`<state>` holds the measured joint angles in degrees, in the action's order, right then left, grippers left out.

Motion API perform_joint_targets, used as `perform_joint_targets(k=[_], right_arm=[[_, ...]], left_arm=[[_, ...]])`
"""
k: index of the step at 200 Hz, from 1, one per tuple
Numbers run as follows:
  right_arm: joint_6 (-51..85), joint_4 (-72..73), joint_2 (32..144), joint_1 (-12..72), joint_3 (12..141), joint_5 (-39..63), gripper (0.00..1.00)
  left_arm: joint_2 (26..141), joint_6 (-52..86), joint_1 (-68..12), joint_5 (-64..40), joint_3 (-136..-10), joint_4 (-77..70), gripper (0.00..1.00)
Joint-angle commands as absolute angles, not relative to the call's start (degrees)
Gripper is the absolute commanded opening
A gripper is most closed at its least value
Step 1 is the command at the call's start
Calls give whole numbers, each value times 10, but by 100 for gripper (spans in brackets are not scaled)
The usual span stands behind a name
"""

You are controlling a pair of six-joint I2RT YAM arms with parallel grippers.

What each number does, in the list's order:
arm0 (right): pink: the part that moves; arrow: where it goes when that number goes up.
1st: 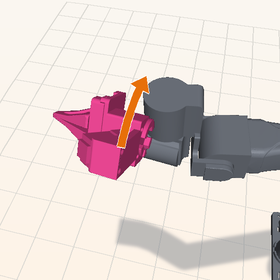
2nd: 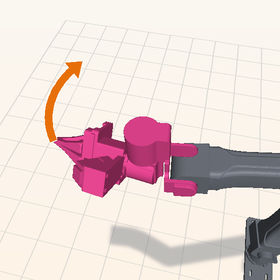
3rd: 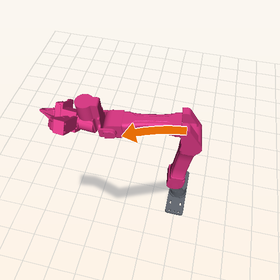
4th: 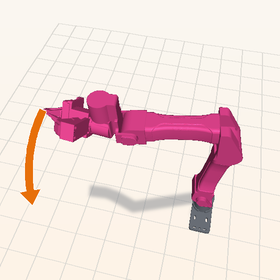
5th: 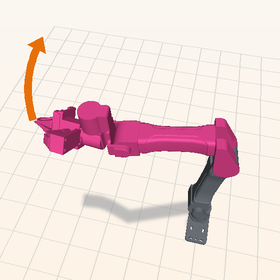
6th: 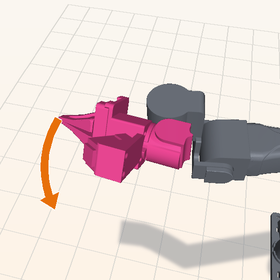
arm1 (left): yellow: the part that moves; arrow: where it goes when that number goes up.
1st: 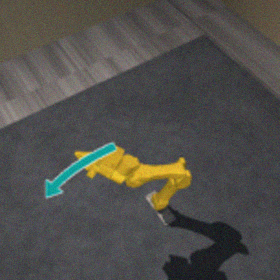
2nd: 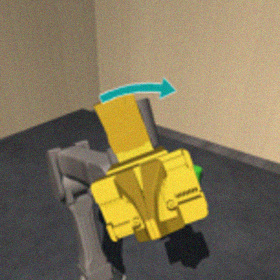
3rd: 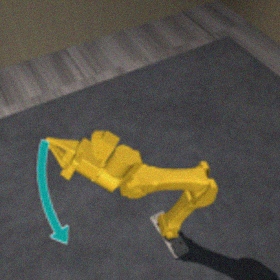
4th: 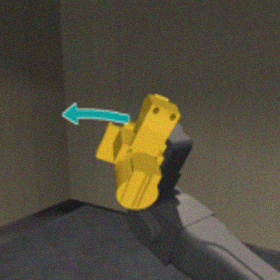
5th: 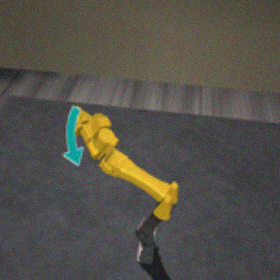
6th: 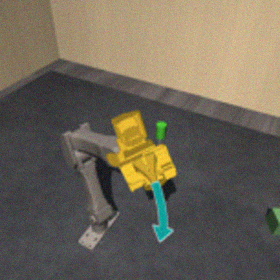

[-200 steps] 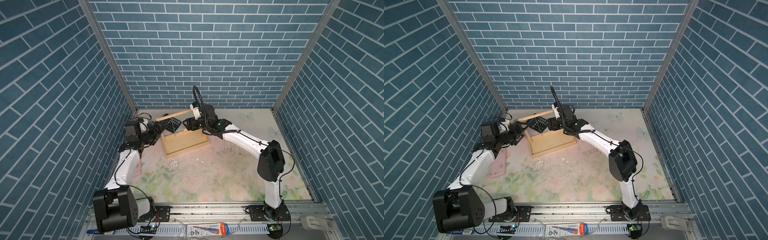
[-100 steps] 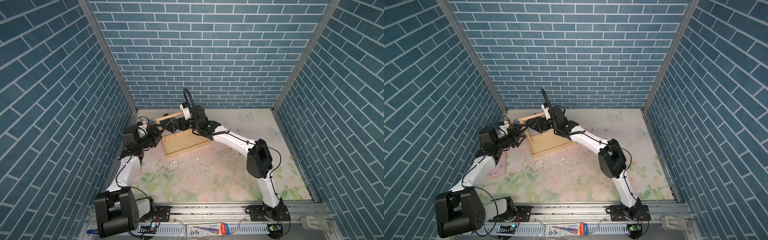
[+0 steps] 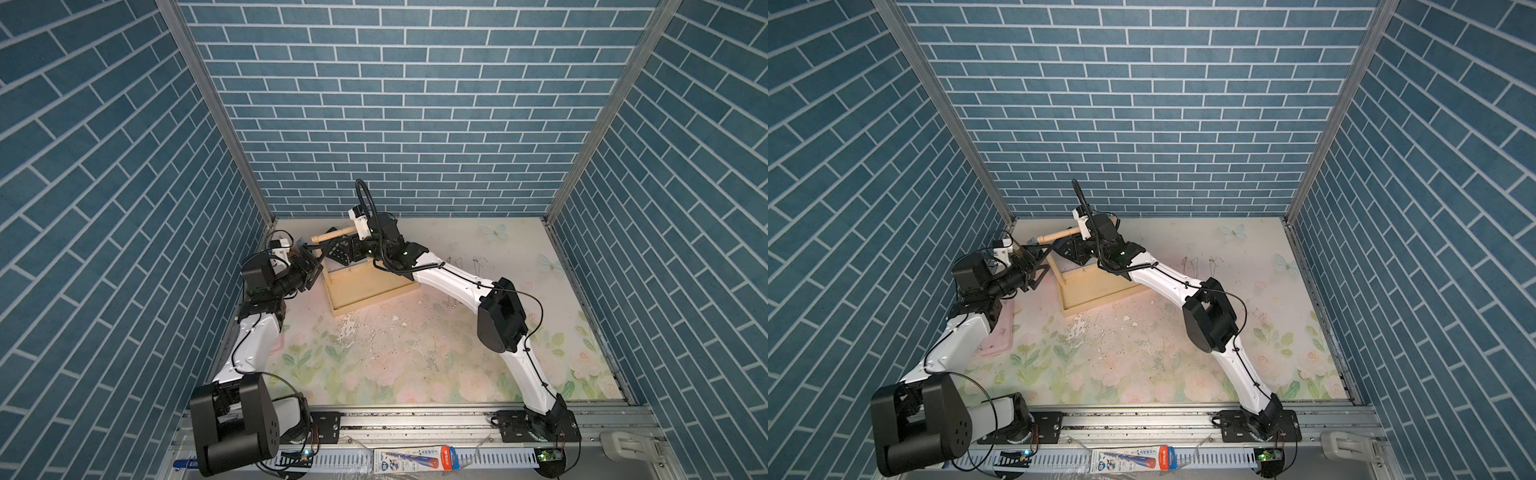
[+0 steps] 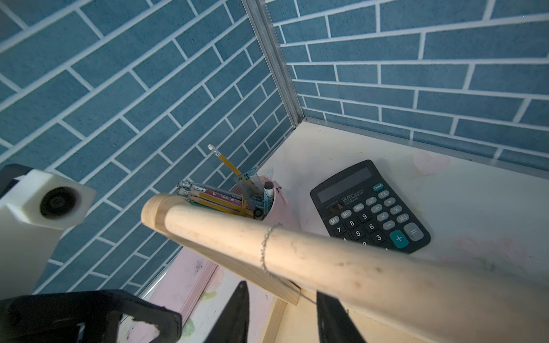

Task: Take the necklace off the jewelry display stand
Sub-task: Take off the necklace from the stand.

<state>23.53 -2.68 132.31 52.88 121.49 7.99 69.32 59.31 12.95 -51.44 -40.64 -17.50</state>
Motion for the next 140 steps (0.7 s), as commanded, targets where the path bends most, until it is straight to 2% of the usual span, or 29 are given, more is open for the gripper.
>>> perform_joint_targets(k=[1, 85, 140], right_arm=[[231, -34, 1339, 533, 1242, 74, 34], [228, -40, 1349, 535, 1263, 68, 17], [222, -46, 1342, 537, 1266, 57, 10]], left_arm=[[681, 594, 134, -526, -389, -192, 99], [683, 595, 135, -525, -387, -190, 99], [683, 595, 136, -526, -385, -189, 99]])
